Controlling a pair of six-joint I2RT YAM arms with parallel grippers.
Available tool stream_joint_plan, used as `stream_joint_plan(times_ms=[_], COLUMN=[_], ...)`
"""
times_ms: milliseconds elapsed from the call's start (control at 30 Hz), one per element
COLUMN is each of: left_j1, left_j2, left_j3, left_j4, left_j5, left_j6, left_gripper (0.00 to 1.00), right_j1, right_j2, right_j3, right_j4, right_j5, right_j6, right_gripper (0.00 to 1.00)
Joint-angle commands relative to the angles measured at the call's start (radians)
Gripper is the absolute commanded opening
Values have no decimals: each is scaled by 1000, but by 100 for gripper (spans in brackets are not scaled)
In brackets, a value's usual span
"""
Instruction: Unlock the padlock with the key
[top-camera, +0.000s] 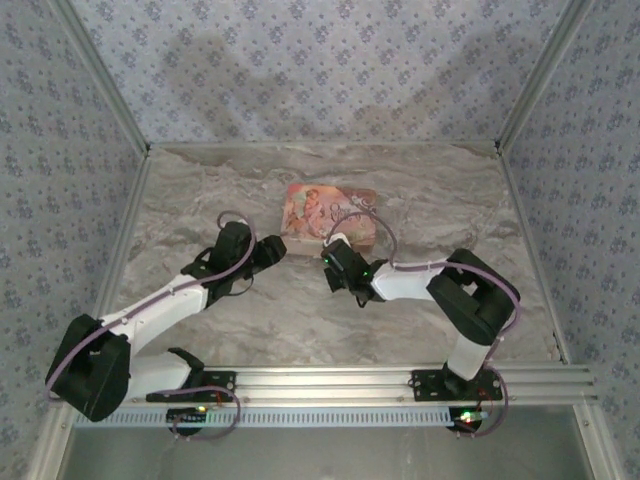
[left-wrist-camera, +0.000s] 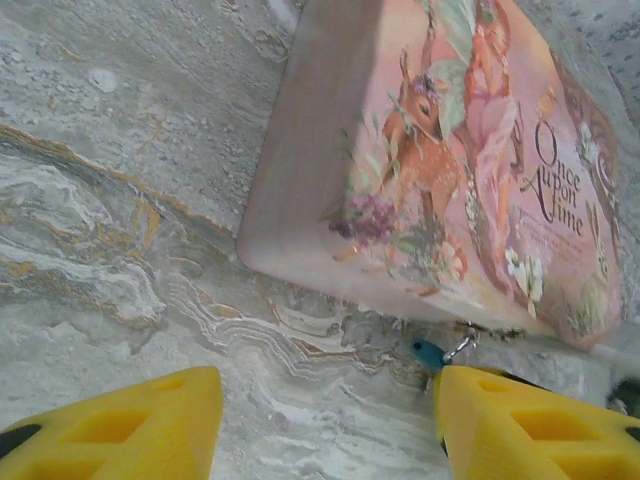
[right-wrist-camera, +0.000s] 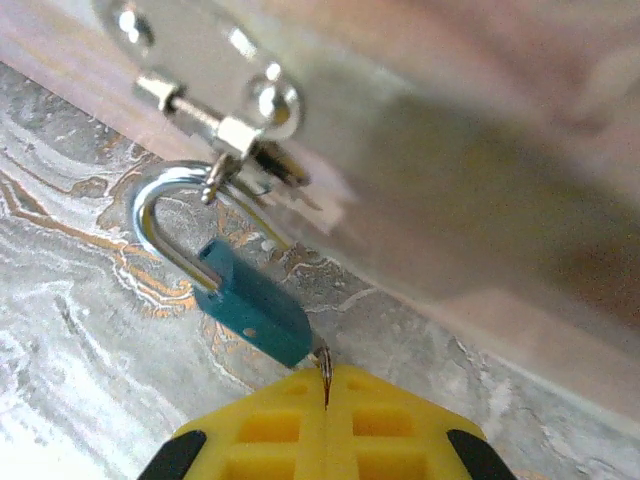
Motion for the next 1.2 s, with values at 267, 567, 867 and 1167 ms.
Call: stream_joint_plan(times_ms=[267,567,867,1167], left_j1=[71,104,144,156], left_j2=[97,180,273,362], left_j3=[114,153,192,231], left_j4=[22,46,79,107], left_j5=[47,67,50,82], left_j6=[65,79,83,62], left_gripper=[59,60,61,60], right_j1=[16,27,36,51], right_j2=[-82,-70,-55,-41], right_j3=[5,18,69,101], right_j4=[-90,-51,-29,-21], right_j5=[7,8,16,-5], right_j6=[-228,-280,-335,-337], right_gripper=[0,0,0,0])
